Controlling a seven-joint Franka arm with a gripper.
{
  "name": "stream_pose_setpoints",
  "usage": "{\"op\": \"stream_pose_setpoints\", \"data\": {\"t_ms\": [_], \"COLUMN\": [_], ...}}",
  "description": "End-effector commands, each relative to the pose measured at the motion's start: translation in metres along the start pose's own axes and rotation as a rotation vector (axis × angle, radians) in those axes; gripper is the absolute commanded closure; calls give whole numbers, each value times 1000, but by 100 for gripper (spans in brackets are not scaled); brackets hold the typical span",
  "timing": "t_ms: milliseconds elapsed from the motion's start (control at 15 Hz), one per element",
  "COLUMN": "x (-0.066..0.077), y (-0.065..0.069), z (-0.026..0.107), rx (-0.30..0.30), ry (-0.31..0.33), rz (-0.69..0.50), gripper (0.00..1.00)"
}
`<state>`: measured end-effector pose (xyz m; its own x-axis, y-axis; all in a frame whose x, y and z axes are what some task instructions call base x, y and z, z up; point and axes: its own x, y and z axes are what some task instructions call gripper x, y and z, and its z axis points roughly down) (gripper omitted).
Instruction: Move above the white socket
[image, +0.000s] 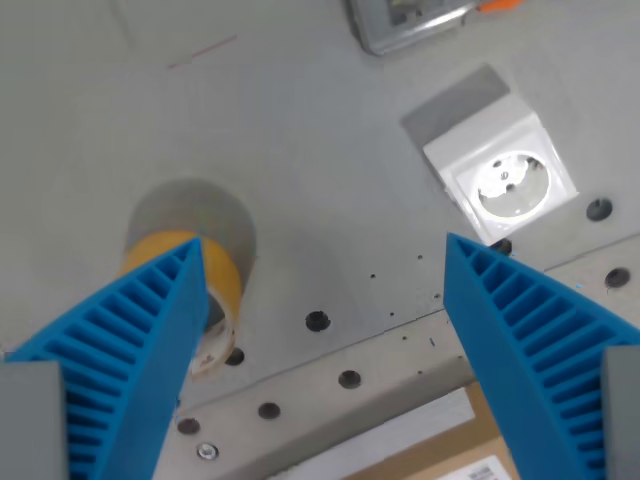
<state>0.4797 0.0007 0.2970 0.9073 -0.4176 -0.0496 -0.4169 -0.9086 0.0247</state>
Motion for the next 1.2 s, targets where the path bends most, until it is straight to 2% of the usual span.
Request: {"op": "stream_pose_setpoints", "data": {"t_ms": [67, 800, 1200], "x": [-16, -30, -33], "y": [17, 62, 83], "z": [11, 66, 93], "rx": [69, 86, 88], "ry": [147, 128, 119], "rz": [347, 711, 817], "gripper": [0, 0, 0]}}
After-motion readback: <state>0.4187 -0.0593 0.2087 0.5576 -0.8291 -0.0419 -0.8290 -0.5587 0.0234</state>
